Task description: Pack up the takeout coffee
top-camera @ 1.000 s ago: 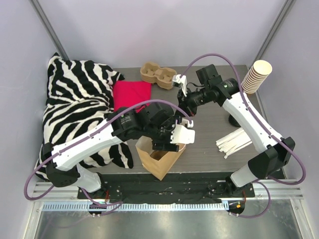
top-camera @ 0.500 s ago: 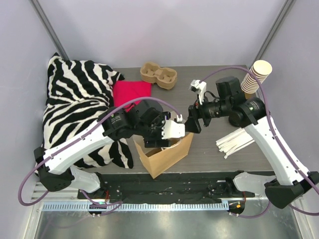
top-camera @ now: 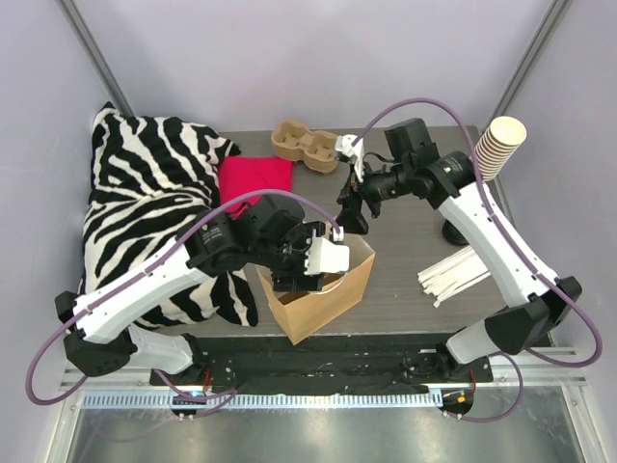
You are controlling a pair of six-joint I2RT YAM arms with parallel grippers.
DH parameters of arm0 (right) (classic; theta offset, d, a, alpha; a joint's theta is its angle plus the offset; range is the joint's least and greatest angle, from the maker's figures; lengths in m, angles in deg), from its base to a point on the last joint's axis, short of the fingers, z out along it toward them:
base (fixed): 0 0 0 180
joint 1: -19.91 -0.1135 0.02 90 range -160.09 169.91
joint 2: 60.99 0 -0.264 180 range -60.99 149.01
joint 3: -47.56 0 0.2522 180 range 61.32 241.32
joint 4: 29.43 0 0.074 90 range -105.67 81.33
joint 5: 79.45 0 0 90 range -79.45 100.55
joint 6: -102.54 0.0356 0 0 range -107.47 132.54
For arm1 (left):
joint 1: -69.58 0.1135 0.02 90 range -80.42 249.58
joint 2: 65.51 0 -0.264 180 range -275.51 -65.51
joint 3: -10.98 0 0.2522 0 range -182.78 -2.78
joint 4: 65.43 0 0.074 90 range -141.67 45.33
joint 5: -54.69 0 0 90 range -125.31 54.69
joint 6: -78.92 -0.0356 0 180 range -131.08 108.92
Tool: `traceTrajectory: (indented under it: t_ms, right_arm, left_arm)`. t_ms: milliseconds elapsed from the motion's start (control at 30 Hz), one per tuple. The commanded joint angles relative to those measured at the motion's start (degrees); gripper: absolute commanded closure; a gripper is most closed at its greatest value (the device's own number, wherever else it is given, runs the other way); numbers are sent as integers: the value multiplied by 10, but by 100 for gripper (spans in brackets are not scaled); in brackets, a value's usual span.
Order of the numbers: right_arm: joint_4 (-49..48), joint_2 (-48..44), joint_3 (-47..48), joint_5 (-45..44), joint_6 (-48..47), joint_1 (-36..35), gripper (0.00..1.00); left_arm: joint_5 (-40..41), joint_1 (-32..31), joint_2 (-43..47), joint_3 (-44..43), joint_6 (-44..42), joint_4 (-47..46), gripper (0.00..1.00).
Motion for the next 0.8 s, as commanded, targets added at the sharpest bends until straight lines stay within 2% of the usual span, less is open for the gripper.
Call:
traceTrajectory:
  t_ms: [0,200,267,300,367,400,467,667,733,767]
  right_arm:
    - [-23,14,21,27,-100,-38,14]
    - [-39,40,8,-4,-139,-68,24]
    - [-23,40,3,-15,-157,-69,38]
    - [-18,37,0,-19,-159,-69,50]
    - [-7,22,-16,-33,-155,-69,64]
    - [-2,18,-21,-36,-150,-70,82]
    - [-2,-2,-31,-50,-112,-70,99]
    - [-27,-59,-66,-51,35,-72,99]
    - [-31,-69,-79,-44,47,-74,98]
    - [-31,-72,-80,-42,55,-74,74]
  left_arm:
    - [-21,1,16,3,-10,-17,91]
    - [-21,1,9,-4,-8,-4,91]
    - [-14,1,10,-1,-6,-3,91]
    - [-8,1,11,0,-6,-2,91]
    - [-3,1,12,5,-2,1,92]
    - [-2,1,10,4,1,4,92]
    - [1,1,10,7,7,1,92]
    - [16,1,17,10,9,-13,92]
    - [12,1,18,12,6,-13,92]
    - [10,1,17,12,5,-11,92]
